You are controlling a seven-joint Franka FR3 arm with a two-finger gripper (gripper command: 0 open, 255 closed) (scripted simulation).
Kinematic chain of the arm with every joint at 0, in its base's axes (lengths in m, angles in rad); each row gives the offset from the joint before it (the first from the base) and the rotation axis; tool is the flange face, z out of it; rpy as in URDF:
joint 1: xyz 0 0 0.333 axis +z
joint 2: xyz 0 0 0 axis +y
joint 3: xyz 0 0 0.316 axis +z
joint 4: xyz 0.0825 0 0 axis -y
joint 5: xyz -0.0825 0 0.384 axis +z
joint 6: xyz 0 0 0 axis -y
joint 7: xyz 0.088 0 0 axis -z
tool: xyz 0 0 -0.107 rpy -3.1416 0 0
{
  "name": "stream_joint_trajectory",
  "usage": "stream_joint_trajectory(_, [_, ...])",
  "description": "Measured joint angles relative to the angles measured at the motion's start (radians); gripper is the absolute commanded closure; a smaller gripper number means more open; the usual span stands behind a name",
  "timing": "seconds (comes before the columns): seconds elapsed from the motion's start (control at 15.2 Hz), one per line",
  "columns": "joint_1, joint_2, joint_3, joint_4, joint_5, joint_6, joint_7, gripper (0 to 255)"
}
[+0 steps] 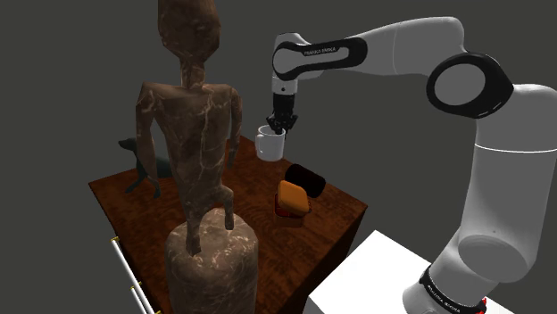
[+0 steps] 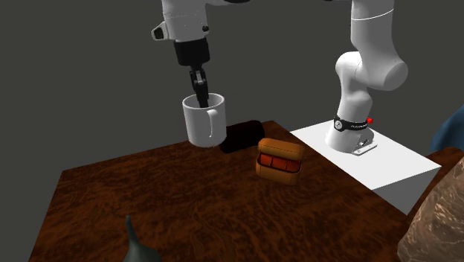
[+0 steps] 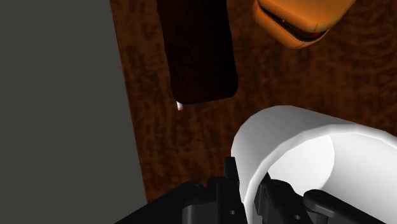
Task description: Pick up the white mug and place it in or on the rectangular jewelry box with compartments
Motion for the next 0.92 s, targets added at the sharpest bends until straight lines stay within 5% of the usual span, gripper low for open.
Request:
stream_joint_trajectory(0.66, [0.002,-0.003,0.001,0.128,0.000,-0.131,0.003,255])
stream_joint_trajectory(0.92, [0.008,-0.137,0.011,-0.040,0.016,-0.096,0.020,255])
